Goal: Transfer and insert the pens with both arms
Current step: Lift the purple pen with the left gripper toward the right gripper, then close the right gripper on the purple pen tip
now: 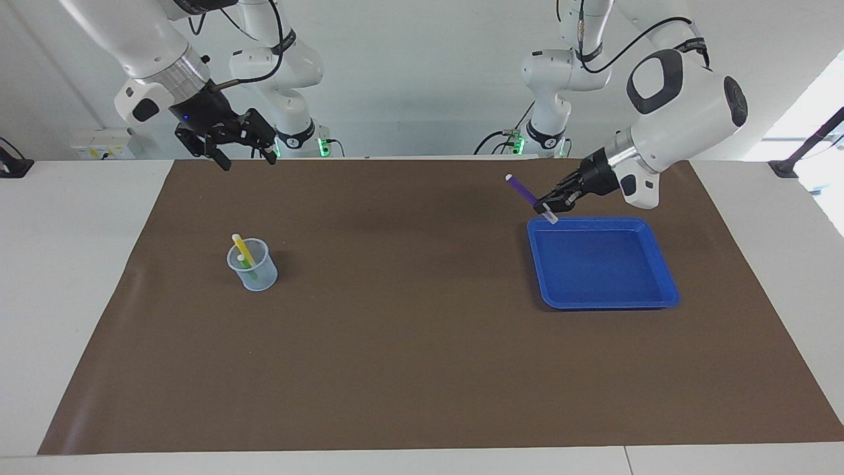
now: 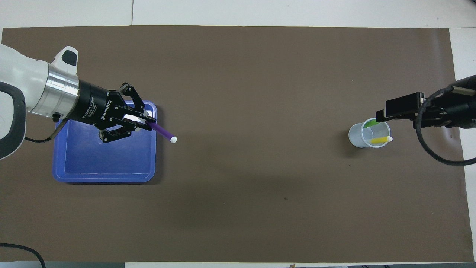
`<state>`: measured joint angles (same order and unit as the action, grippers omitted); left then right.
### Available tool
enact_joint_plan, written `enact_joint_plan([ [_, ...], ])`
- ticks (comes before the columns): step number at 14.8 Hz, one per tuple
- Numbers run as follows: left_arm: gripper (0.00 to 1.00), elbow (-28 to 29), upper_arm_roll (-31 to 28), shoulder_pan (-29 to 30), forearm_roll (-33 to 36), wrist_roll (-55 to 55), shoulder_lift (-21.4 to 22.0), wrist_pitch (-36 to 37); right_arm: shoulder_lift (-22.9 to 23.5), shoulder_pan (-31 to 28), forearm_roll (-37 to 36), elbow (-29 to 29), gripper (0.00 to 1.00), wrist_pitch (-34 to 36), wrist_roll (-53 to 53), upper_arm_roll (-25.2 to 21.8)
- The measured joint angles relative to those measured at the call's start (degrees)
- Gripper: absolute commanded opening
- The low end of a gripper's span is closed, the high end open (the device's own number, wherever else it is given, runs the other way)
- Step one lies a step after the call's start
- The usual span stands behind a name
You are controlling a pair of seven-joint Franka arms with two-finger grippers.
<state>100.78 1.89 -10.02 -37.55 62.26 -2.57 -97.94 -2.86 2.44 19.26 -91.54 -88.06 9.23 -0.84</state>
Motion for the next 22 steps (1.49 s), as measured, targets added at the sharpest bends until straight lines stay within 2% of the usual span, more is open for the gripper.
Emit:
enact_joint_plan([
  [3, 0.0, 2.7, 0.2, -3.9, -8.0, 14.3, 1.3, -5.2, 0.1, 0.2, 6.9, -0.7, 1.0, -5.2, 7.4, 2.8],
  [7, 0.0, 13.8, 0.4, -10.9, -24.0, 17.8, 5.8, -15.8, 0.0, 0.4, 13.1, -2.6, 1.0, -13.9, 18.8, 8.1],
  [9, 0.0, 19.4, 0.4, -14.9, -29.8, 18.3, 8.6, -21.4, -0.3, 0.4, 14.2, -4.4, 1.0, -18.6, 21.8, 11.3],
  [12, 0.0, 23.7, 0.5, -20.4, -33.6, 20.1, 11.1, -29.0, -0.8, 0.6, 14.3, -7.6, 1.0, -24.3, 24.0, 15.6],
  [14, 0.0, 24.9, 0.5, -22.3, -36.0, 20.5, 11.8, -32.0, -1.0, 0.6, 14.3, -9.2, 1.0, -25.8, 24.0, 17.1],
  [19, 0.0, 25.5, 0.2, -22.6, -37.4, 20.7, 12.1, -32.8, -3.1, 0.7, 14.3, -13.2, 1.0, -25.4, 20.2, 19.5],
  [22, 0.0, 25.5, 0.2, -22.6, -38.1, 20.8, 12.2, -32.9, -4.4, 0.7, 14.0, -14.6, 1.0, -22.0, 15.6, 19.6],
])
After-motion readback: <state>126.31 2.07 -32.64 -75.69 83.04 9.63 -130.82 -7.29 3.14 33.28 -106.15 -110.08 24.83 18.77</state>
